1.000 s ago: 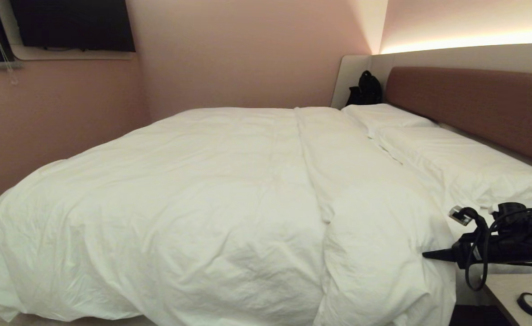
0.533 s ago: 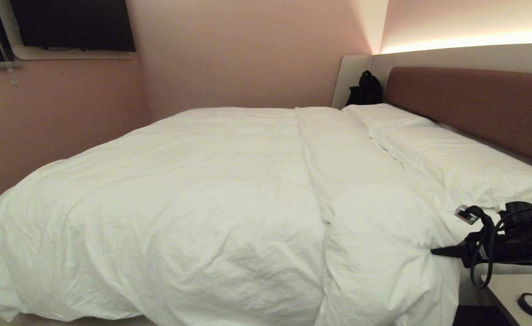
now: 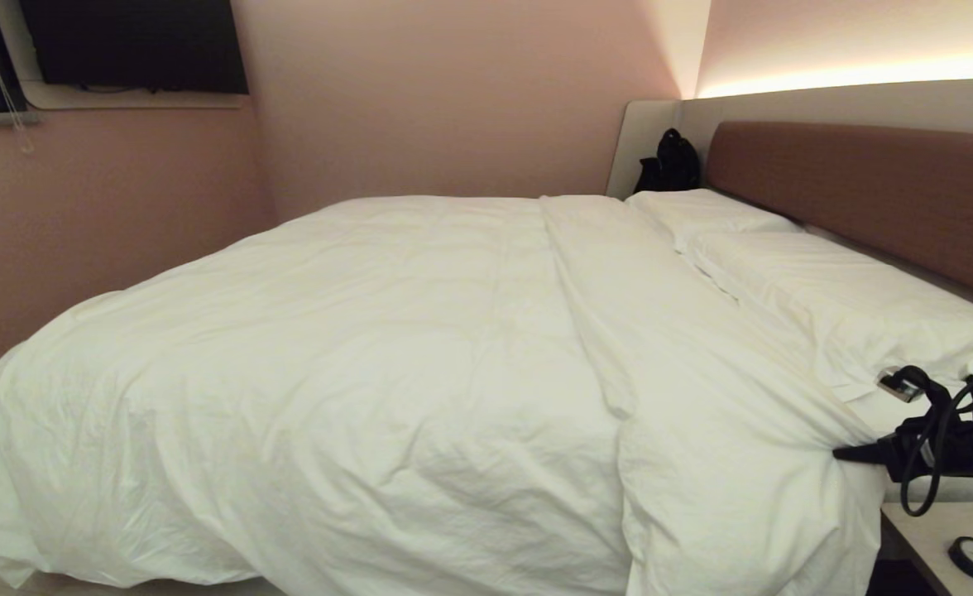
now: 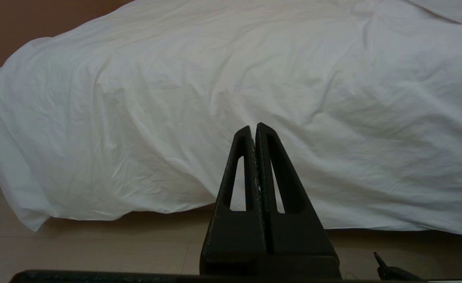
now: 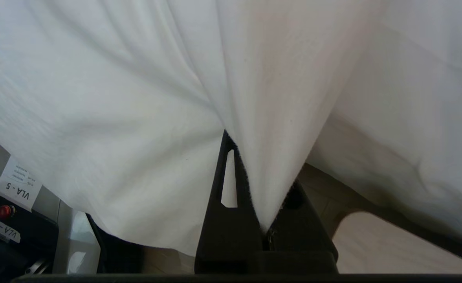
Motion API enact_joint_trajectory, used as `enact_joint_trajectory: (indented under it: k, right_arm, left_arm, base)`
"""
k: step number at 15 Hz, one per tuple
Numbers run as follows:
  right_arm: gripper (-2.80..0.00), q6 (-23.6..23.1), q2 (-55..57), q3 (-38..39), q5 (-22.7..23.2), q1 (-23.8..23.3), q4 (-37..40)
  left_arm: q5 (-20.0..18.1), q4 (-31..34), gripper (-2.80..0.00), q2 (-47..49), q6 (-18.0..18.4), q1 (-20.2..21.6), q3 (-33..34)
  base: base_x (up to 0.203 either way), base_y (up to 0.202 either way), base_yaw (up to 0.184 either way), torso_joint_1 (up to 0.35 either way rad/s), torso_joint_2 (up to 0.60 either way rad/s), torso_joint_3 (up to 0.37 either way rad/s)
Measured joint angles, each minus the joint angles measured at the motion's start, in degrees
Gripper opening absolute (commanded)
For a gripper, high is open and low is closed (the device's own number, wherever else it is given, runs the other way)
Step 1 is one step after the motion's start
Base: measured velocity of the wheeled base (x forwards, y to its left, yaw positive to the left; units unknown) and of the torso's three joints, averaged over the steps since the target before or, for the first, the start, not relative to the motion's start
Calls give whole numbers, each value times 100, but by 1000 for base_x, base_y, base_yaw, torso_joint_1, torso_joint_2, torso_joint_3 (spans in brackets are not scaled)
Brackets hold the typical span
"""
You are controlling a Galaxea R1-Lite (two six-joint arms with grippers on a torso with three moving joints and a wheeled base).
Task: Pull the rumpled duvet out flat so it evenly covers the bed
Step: Flatten the corners of the folded blanket
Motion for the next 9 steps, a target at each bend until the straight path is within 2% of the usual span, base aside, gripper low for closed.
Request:
enact_joint_trajectory:
  k: [5,9]
  right_arm:
    - [-280,-80,-53,201,-403,39,-3]
    - [-280,-126,4,291,-426,215,-53]
  left_arm:
    - [2,0,-280,0,0,-2,0]
    - [2,0,-280,0,-2,-2,0]
  base:
    - [0,0,0,0,0,0]
    - [0,0,0,0,0,0]
